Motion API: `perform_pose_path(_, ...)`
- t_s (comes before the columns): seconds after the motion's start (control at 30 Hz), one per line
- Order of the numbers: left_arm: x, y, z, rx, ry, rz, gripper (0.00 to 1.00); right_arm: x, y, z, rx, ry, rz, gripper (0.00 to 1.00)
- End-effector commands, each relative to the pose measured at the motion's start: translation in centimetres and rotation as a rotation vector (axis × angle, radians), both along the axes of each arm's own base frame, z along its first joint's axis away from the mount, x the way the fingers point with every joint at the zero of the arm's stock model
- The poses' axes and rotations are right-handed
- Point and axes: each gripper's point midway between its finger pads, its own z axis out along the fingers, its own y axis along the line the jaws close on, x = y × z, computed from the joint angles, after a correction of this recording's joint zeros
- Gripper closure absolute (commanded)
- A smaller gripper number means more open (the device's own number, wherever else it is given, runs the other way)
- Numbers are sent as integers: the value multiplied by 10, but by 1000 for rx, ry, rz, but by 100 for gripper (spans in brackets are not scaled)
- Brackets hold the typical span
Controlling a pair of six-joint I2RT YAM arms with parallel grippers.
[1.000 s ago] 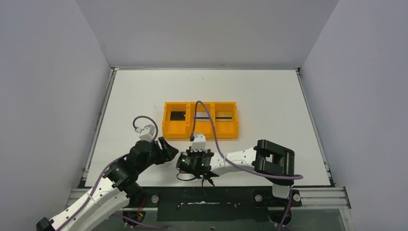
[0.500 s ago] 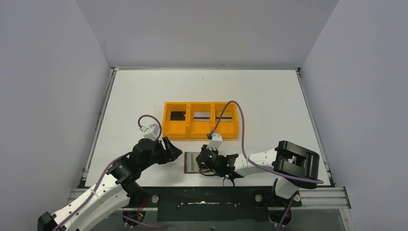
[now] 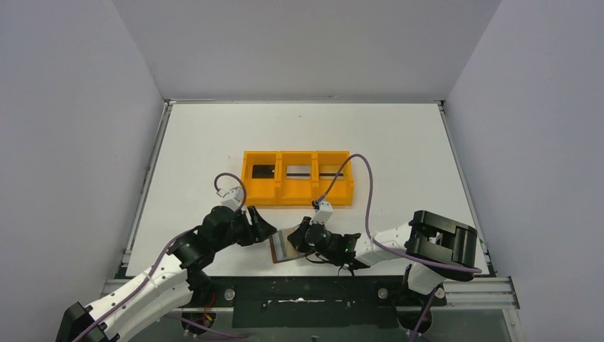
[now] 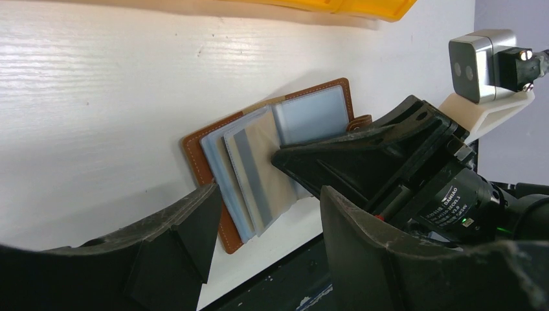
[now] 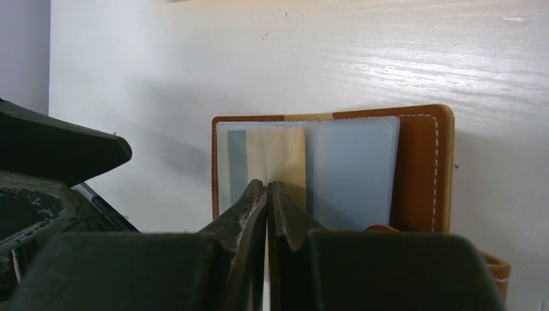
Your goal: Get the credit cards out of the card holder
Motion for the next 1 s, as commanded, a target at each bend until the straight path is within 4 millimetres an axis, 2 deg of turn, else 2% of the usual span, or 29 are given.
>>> perform_pose_path(0.0,5,-17,17,-110,-50,-29,43,11,11,37,153,-45,-28,100)
perform_pose_path(0.33,2,-33,3,-182,-9,-69,43,12,5,36,184,-33,-36,100)
perform_pose_path(0.53,2,-41,2,-214,-4,-94,48,12,3,33,185,-29,-42,100)
perform_pose_path(0.97,5,-39,-18,-173,44,-61,50,12,2,31,184,-24,-45,100)
